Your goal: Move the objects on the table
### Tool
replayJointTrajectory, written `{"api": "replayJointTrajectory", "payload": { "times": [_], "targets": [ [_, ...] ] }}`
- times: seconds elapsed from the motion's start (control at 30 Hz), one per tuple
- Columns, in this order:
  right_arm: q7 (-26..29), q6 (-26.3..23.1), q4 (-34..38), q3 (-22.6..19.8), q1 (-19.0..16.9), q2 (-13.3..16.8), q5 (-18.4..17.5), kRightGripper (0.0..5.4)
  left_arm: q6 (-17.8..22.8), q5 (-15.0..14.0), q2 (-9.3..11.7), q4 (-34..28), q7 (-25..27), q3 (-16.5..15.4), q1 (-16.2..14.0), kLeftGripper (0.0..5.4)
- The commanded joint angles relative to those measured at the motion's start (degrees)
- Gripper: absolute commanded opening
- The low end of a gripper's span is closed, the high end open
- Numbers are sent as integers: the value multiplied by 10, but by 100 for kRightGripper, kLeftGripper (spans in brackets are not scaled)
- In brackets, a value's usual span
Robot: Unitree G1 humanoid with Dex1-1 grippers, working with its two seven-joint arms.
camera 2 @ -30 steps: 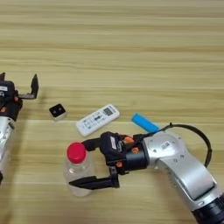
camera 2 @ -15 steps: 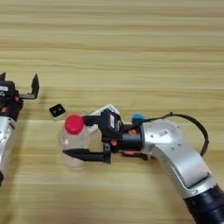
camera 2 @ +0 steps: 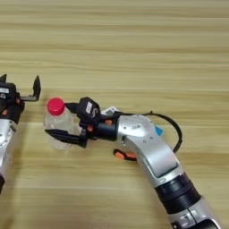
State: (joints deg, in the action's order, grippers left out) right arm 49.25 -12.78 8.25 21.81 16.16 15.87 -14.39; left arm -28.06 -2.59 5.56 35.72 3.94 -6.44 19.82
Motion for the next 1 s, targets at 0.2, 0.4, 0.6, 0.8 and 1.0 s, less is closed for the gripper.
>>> {"api": "replayJointTrajectory", "payload": {
  "times": [0.2,0.4,0.6,0.8,1.0],
  "targets": [
    [-19,18,-54,5,29,-34,26,318,-3,5,-4,3,-4,4,6,540],
    [-13,20,-72,7,24,-39,31,318,-3,5,-5,3,-5,5,6,540],
    [-12,15,-77,4,21,-42,24,318,-3,5,-5,2,-6,5,5,540],
    [-14,20,-91,-3,21,-45,25,359,-3,4,-5,-3,-6,6,3,540],
    [-15,27,-102,-12,24,-49,26,435,-2,4,-4,-5,-5,5,2,540]
  ]
}}
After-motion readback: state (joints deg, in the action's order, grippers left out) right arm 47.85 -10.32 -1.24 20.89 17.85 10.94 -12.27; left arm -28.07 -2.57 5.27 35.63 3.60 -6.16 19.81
